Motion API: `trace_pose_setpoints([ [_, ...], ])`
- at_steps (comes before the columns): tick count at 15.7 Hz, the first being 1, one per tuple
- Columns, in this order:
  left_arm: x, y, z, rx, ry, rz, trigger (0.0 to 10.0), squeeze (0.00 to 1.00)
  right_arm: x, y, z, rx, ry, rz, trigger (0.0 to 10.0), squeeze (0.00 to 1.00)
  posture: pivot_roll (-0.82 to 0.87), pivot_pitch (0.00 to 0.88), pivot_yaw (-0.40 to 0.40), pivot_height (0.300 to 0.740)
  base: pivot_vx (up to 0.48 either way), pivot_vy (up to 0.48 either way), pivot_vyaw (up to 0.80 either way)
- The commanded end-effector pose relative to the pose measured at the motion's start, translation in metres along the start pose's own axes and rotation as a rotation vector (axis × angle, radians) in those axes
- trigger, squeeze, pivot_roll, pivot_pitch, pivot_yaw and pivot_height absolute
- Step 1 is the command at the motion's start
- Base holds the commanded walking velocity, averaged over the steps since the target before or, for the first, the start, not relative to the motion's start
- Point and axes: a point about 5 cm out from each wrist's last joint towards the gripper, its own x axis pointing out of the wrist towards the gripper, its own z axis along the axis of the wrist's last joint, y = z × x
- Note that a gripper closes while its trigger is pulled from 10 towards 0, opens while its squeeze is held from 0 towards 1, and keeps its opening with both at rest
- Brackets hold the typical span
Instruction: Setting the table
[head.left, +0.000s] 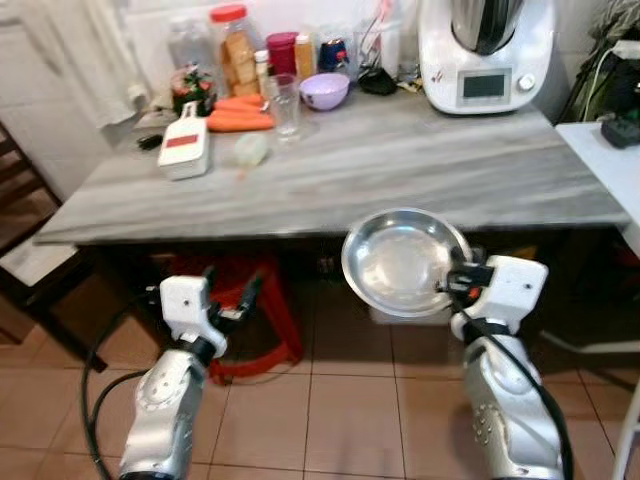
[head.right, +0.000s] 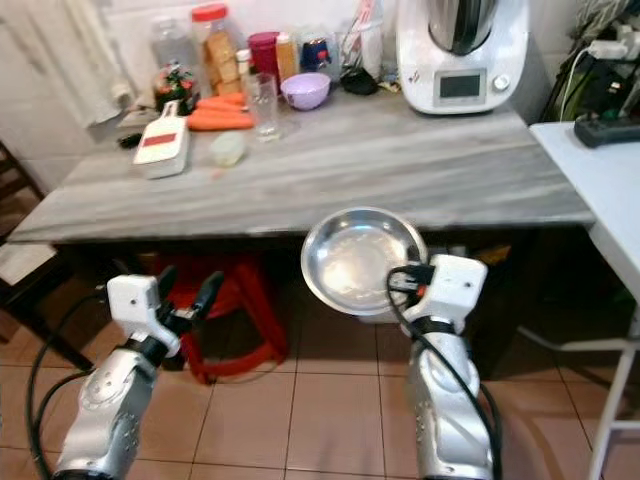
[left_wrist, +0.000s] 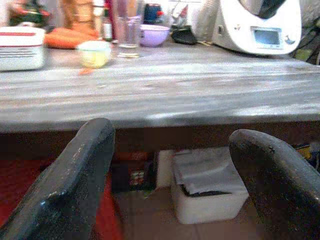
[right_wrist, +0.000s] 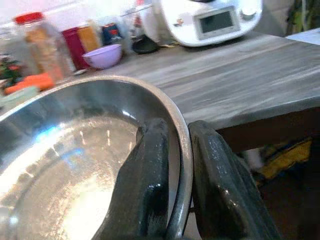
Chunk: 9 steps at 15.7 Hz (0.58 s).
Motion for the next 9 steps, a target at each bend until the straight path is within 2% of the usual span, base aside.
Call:
trace_pose_setpoints([
  [1,-0.0002,-0.0002,0.0005,-0.002,0.001,-0.007,10.0,0.00,0.0016,0.0009,0.0063,0.000,-0.028,0.004,10.0,0.00,-0.06,0.000,0.112,0.740,0.454,0.000,0.51],
  [2,-0.0001,-0.0003,0.0005,-0.003,0.001,-0.008,10.0,0.00,0.0016,0.0009,0.0063,0.000,-0.027,0.004,10.0,0.00,-0.06,0.000,0.112,0.740,0.450,0.000,0.49],
  [9,-0.0005,-0.0022,-0.0005,-0.007,0.004,-0.011,10.0,0.00,0.0014,-0.0001,0.0065,-0.003,-0.026,0.002,10.0,0.00,-0.06,0.000,0.109,0.740,0.455,0.000,0.00],
])
